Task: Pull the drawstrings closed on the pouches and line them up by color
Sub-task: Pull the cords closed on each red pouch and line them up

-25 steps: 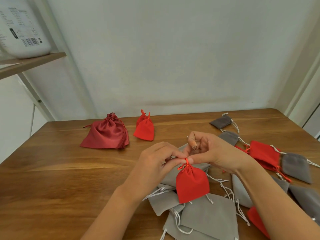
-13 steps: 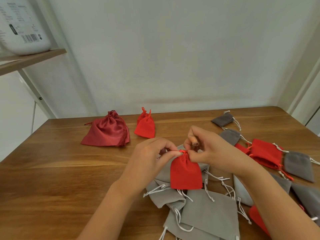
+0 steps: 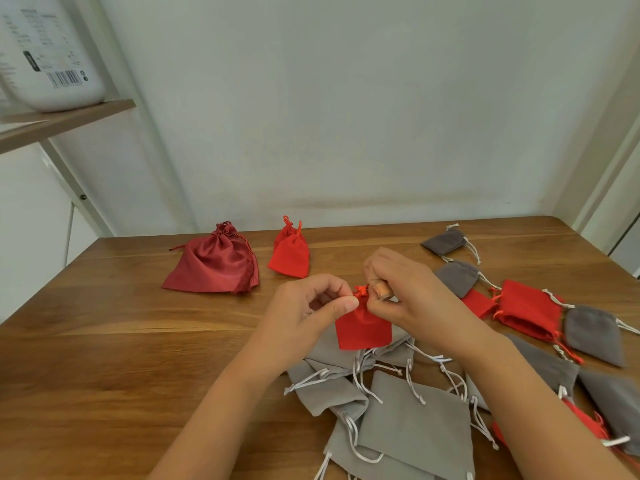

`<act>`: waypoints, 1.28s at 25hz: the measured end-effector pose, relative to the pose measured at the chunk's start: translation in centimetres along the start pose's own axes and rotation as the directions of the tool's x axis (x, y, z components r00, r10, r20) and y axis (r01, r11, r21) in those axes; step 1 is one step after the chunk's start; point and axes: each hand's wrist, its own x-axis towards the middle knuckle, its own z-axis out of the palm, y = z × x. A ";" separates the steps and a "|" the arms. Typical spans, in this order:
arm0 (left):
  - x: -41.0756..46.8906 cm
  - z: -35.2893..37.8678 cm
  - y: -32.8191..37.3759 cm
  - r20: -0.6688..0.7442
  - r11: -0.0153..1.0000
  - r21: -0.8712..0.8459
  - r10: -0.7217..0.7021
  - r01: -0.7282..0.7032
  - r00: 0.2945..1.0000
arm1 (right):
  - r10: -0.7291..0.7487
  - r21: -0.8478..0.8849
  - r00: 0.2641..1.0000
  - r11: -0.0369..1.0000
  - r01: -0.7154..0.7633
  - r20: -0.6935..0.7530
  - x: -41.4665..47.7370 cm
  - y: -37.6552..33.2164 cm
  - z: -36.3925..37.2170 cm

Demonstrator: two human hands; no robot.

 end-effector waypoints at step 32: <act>7.3 -4.9 -9.2 -0.533 0.751 0.164 -0.478 0.639 0.698 | 0.759 -0.443 0.614 0.485 -0.754 -0.214 -2.1 6.6 -2.7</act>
